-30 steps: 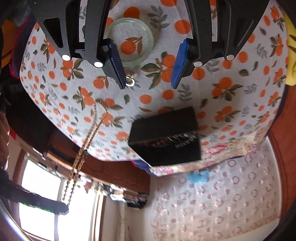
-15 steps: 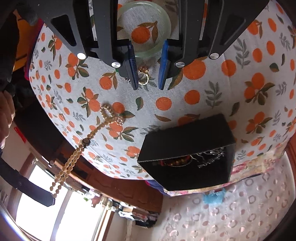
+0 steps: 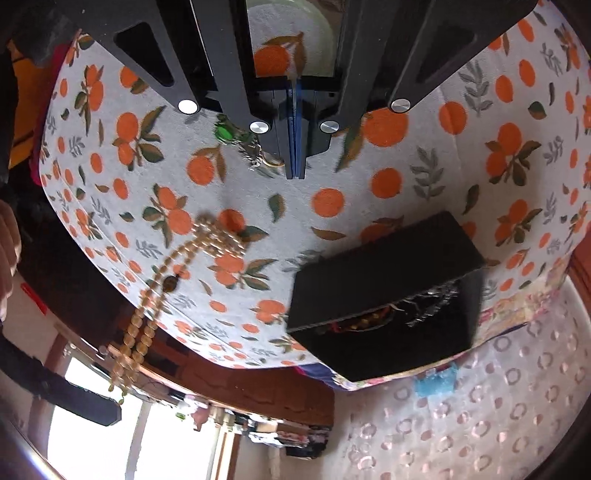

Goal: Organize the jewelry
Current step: 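Grasp the green pendant with the left tool while the right tool holds the pearls up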

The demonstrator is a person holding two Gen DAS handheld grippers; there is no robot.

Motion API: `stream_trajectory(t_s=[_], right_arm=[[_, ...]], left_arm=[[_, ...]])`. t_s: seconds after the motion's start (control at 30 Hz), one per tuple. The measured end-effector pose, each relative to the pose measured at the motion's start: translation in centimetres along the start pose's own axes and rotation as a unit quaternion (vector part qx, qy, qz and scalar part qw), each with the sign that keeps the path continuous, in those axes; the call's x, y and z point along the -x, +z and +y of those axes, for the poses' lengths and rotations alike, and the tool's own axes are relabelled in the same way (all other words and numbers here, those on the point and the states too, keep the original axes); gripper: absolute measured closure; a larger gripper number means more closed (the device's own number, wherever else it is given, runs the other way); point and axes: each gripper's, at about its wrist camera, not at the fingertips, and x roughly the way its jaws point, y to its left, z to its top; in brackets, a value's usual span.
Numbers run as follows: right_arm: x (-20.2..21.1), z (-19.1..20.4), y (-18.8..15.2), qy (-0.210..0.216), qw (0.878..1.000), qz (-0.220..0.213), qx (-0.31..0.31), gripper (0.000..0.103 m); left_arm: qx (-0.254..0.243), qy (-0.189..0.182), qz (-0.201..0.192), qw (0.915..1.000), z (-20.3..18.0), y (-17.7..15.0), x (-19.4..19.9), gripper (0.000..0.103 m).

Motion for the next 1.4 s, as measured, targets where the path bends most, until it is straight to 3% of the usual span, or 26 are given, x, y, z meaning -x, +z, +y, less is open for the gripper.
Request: stream_trajectory(t_s=[0.2, 0.33, 0.6, 0.87, 1.07, 1.13, 1.4], right_arm=[[0.0, -0.1, -0.1, 0.000, 1.000, 0.000, -0.001, 0.098], [-0.1, -0.2, -0.3, 0.002, 1.000, 0.001, -0.001, 0.098], [0.2, -0.6, -0.6, -0.003, 1.000, -0.003, -0.006, 0.098], [0.8, -1.4, -1.2, -0.011, 1.000, -0.006, -0.011, 0.098], [0.9, -2.1, -1.8, -0.011, 1.000, -0.004, -0.022, 0.098], [0.8, -2.1, -1.8, -0.010, 1.000, -0.003, -0.023, 0.098], [0.5, -2.1, -2.2, -0.009, 1.000, 0.000, -0.023, 0.098]], left_arm=[[0.019, 0.027, -0.021, 0.9993, 2.1, 0.4, 1.1, 0.103], [0.024, 0.025, -0.025, 0.9991, 2.6, 0.2, 1.9, 0.103], [0.011, -0.006, -0.025, 0.9996, -1.2, -1.5, 3.1, 0.103], [-0.023, -0.007, -0.018, 0.9996, -5.1, -1.5, 2.2, 0.103], [-0.025, 0.010, -0.003, 0.9996, -5.2, -1.6, 1.5, 0.095], [-0.026, 0.016, -0.003, 0.9995, -5.3, -1.5, 1.5, 0.082], [-0.037, 0.031, -0.006, 0.9988, -5.8, -1.7, 1.7, 0.081]])
